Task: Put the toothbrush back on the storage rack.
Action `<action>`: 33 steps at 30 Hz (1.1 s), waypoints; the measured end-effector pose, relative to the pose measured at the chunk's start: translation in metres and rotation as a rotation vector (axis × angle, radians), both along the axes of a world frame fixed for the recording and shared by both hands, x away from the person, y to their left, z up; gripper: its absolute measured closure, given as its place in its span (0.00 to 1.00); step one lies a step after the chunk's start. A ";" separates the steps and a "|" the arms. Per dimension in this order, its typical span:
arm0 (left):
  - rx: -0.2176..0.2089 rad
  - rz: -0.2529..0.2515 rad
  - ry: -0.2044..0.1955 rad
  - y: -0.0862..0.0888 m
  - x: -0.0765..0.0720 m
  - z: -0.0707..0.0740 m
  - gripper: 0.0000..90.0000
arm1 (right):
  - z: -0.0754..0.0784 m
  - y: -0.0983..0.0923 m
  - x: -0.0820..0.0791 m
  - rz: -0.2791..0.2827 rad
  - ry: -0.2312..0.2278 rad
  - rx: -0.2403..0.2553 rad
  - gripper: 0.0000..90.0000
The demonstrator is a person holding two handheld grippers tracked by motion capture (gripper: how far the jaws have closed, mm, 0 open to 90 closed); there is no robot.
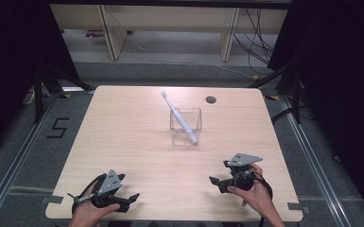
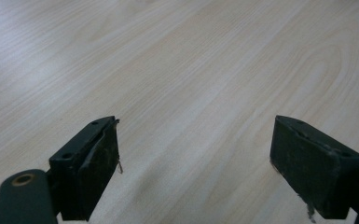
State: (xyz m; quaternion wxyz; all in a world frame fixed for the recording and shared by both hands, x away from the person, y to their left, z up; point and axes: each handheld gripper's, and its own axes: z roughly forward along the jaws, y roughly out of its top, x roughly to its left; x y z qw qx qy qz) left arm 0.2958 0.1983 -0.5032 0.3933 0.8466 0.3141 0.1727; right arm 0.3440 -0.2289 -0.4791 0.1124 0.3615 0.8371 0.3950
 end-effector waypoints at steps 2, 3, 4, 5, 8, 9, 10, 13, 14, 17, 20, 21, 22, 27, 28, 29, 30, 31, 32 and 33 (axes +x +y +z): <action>-0.016 0.007 -0.002 0.000 0.000 -0.001 0.17 | -0.002 -0.002 0.001 0.021 -0.029 -0.002 0.18; -0.013 0.006 -0.002 0.000 0.000 -0.001 0.17 | -0.001 -0.003 -0.001 0.006 -0.025 -0.004 0.18; -0.007 0.006 -0.005 0.000 0.000 -0.001 0.17 | -0.002 -0.003 -0.001 0.020 -0.027 -0.006 0.18; -0.010 0.006 -0.003 -0.001 0.000 -0.001 0.17 | -0.002 -0.004 -0.002 0.016 -0.022 -0.003 0.18; -0.020 0.005 -0.004 -0.001 0.000 -0.001 0.17 | -0.004 -0.005 -0.003 0.013 -0.027 -0.007 0.18; -0.009 0.001 -0.005 0.000 0.000 -0.001 0.17 | -0.005 -0.006 -0.004 0.019 -0.031 -0.007 0.18; -0.010 0.010 -0.008 0.000 0.000 -0.001 0.17 | -0.005 -0.006 -0.005 0.020 -0.025 -0.004 0.18; -0.007 0.007 -0.008 0.000 0.000 -0.001 0.17 | -0.006 -0.007 -0.007 0.007 -0.030 -0.017 0.18; -0.007 0.006 -0.008 0.000 0.000 -0.001 0.17 | -0.006 -0.008 -0.009 0.002 -0.014 -0.014 0.18; -0.008 0.002 -0.005 0.000 0.000 -0.001 0.17 | -0.009 -0.009 -0.009 0.015 -0.024 -0.026 0.18; -0.003 0.006 -0.005 0.000 0.000 0.000 0.17 | -0.010 -0.010 -0.010 0.020 -0.029 -0.026 0.18; -0.006 0.008 -0.004 0.000 0.000 0.000 0.17 | -0.011 -0.010 -0.011 0.020 -0.026 -0.024 0.18; -0.007 0.004 -0.005 0.000 0.000 -0.001 0.17 | -0.010 -0.010 -0.012 0.021 -0.014 -0.029 0.18; -0.011 0.001 -0.001 -0.001 -0.001 -0.001 0.17 | -0.013 -0.015 -0.016 0.009 -0.033 -0.038 0.18; -0.013 0.000 0.000 -0.001 -0.001 -0.001 0.17 | -0.013 -0.016 -0.016 0.021 -0.030 -0.037 0.18; -0.011 0.000 0.000 0.000 -0.001 -0.001 0.17 | -0.013 -0.016 -0.016 0.027 -0.041 -0.043 0.18; -0.005 0.003 -0.007 0.000 0.000 -0.001 0.17 | -0.013 -0.016 -0.018 0.022 -0.025 -0.036 0.18; -0.007 0.004 -0.007 0.000 0.000 -0.001 0.17 | -0.012 -0.017 -0.020 0.005 -0.014 -0.040 0.18; -0.003 0.001 -0.004 0.000 0.000 0.000 0.17 | -0.013 -0.016 -0.022 -0.010 -0.004 -0.030 0.18; -0.003 0.001 -0.004 0.000 -0.001 0.000 0.17 | -0.013 -0.018 -0.021 0.015 -0.029 -0.044 0.18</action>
